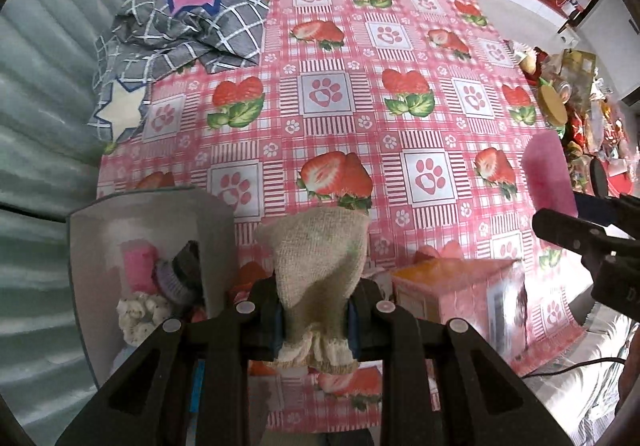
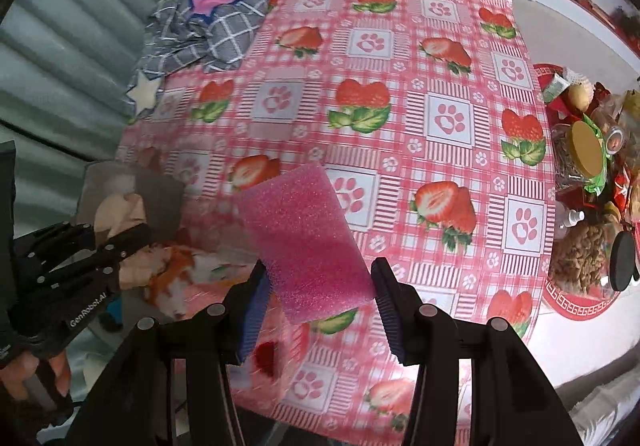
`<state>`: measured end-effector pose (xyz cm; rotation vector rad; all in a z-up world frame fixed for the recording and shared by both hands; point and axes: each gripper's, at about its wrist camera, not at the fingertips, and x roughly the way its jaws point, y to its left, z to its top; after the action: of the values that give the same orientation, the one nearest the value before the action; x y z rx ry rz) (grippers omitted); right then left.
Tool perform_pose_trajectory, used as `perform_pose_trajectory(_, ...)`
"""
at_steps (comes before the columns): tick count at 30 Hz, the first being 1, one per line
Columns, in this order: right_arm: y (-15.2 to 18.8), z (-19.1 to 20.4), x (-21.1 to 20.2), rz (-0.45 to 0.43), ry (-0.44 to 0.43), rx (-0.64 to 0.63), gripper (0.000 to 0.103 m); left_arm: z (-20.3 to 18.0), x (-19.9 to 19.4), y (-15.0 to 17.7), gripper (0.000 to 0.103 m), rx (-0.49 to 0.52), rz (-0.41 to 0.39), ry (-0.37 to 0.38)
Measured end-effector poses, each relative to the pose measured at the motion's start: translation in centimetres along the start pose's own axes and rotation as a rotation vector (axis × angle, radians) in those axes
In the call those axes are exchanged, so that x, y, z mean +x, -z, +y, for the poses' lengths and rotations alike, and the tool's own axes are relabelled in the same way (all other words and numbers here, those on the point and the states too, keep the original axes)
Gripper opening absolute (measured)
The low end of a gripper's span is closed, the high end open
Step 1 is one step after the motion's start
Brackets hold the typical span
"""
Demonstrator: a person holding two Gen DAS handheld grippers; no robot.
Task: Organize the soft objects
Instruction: 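Carry the beige cloth and pink sponge with both tools over the white box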
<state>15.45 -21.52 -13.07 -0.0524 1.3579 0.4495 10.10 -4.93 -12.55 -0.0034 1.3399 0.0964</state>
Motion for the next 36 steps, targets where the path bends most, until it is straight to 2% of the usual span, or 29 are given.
perform_pose_trajectory(18,1.5,10.4,-2.3,-0.019,-0.017,-0.151,0.052,6.5,-3.9,5.1,0.026,-0.108,-0.067,0.009)
perform_pose_trajectory(26,2.1,15.8,-1.7,0.003,-0.043,-0.247,0.052,10.6,-4.4,7.6,0.026,-0.193,-0.074,-0.005)
perform_pose_trajectory(36,2.0,22.7,0.7,0.052,-0.078,-0.37,0.052,15.8,-3.7,10.9,0.026,-0.316,-0.039,-0.036)
